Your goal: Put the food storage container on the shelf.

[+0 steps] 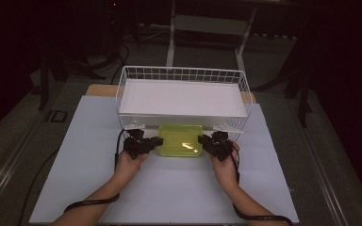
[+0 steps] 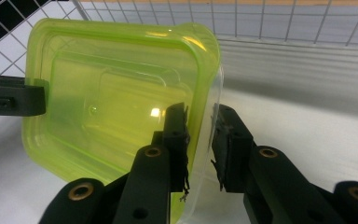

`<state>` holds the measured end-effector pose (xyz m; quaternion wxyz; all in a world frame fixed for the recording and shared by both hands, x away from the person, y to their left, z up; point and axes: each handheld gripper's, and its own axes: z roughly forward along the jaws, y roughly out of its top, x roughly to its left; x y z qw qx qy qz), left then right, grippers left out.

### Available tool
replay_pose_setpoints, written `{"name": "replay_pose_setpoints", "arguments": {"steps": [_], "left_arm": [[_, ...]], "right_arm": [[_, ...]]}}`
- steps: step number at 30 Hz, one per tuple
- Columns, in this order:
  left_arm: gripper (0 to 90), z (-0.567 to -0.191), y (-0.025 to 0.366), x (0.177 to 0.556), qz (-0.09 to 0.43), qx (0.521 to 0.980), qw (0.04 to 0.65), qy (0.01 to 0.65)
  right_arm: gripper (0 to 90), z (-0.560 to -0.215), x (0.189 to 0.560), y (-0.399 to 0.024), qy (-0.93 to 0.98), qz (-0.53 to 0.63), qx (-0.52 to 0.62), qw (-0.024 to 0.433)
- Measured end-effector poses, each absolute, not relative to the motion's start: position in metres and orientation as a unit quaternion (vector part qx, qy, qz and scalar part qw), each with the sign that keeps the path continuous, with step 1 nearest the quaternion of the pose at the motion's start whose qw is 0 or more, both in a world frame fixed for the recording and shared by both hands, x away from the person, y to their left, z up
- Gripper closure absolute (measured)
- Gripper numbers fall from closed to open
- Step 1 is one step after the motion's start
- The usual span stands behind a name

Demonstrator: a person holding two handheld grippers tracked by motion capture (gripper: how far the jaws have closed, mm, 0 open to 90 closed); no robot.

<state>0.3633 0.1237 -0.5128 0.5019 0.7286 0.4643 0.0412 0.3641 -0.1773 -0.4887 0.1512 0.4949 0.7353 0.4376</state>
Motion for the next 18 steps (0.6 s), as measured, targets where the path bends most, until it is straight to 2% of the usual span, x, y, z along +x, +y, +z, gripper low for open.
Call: {"name": "replay_pose_setpoints", "arguments": {"steps": [4, 10, 15, 16, 17, 18], "left_arm": [[73.6, -0.513, 0.122, 0.367, 0.060, 0.727, 0.504, 0.462], [60.8, -0.517, 0.119, 0.370, 0.092, 0.729, 0.504, 0.454], [57.2, -0.519, 0.119, 0.374, 0.084, 0.721, 0.512, 0.460], [55.7, -0.519, 0.119, 0.375, 0.096, 0.721, 0.506, 0.463], [50.3, -0.519, 0.118, 0.375, 0.099, 0.721, 0.507, 0.462], [50.4, -0.519, 0.118, 0.375, 0.097, 0.721, 0.506, 0.463]], "right_arm": [[73.0, -0.490, 0.366, -0.174, 0.732, 0.435, 0.493, 0.177], [64.5, -0.497, 0.369, -0.170, 0.736, 0.421, 0.482, 0.221], [62.4, -0.499, 0.370, -0.168, 0.735, 0.419, 0.480, 0.232], [61.5, -0.499, 0.371, -0.168, 0.734, 0.418, 0.482, 0.234], [60.0, -0.500, 0.371, -0.168, 0.733, 0.418, 0.484, 0.233], [59.6, -0.500, 0.372, -0.168, 0.733, 0.419, 0.483, 0.231]]}}
